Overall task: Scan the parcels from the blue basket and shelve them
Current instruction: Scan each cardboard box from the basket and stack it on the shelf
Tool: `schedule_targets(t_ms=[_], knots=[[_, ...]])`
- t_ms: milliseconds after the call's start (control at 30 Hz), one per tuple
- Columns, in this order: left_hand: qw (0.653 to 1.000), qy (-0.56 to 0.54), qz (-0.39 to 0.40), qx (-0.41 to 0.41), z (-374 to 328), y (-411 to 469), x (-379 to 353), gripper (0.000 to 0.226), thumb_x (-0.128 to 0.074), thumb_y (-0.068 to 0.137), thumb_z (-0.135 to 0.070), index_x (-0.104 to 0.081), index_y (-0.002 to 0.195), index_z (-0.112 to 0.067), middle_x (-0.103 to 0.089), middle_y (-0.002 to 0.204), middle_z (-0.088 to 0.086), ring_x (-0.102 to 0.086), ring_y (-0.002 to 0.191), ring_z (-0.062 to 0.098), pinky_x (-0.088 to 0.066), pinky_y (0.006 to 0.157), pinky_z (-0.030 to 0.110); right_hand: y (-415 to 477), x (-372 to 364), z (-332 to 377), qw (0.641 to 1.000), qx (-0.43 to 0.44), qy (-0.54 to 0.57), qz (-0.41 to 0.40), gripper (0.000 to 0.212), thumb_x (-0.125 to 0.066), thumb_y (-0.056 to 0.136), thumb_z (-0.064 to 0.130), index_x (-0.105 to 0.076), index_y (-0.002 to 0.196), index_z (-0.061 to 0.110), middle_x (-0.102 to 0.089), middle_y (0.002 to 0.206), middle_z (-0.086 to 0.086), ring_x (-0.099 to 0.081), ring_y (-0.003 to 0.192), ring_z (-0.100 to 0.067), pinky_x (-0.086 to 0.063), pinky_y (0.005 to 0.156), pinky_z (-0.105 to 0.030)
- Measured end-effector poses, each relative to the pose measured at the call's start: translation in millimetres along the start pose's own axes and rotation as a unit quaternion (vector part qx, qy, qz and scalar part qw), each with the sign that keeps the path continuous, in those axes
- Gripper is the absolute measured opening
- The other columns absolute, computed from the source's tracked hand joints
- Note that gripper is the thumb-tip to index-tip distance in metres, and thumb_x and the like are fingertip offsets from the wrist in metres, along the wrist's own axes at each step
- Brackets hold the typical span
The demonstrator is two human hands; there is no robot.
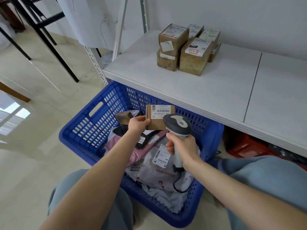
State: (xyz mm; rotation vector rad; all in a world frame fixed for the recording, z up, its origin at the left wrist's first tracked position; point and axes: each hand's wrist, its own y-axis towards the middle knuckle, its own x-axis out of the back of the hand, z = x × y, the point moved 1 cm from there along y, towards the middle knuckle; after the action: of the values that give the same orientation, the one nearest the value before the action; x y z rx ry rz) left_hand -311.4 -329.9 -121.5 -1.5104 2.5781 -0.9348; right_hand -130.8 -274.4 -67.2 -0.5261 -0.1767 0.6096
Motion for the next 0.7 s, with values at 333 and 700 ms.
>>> schedule_targets(t_ms=[333, 700], knots=[[1.000, 0.009, -0.006, 0.012, 2.2, -0.2, 0.4, 0.032, -0.064, 0.090, -0.010, -0.062, 0.121, -0.005, -0.067, 0.107, 0.011, -0.065, 0.099, 0.037, -0.056, 0.079, 0.054, -7.0, 2.0, 2.6, 1.000, 0.007, -0.022, -0.003, 0.020, -0.068, 0.082, 0.013, -0.065, 0.062, 0.008, -0.060, 0.047, -0.003, -0.052, 0.040, -0.010, -0.051, 0.055, -0.028], [1.000, 0.014, -0.003, 0.020, 4.8, 5.1, -0.5, 0.032, -0.065, 0.089, -0.012, -0.063, 0.120, -0.005, -0.066, 0.101, 0.008, -0.065, 0.098, 0.034, -0.056, 0.081, 0.053, -6.3, 0.0, 0.9, 0.999, 0.004, -0.032, 0.014, 0.022, -0.069, 0.082, 0.012, -0.065, 0.061, 0.009, -0.059, 0.047, -0.003, -0.050, 0.039, -0.009, -0.047, 0.049, -0.025]])
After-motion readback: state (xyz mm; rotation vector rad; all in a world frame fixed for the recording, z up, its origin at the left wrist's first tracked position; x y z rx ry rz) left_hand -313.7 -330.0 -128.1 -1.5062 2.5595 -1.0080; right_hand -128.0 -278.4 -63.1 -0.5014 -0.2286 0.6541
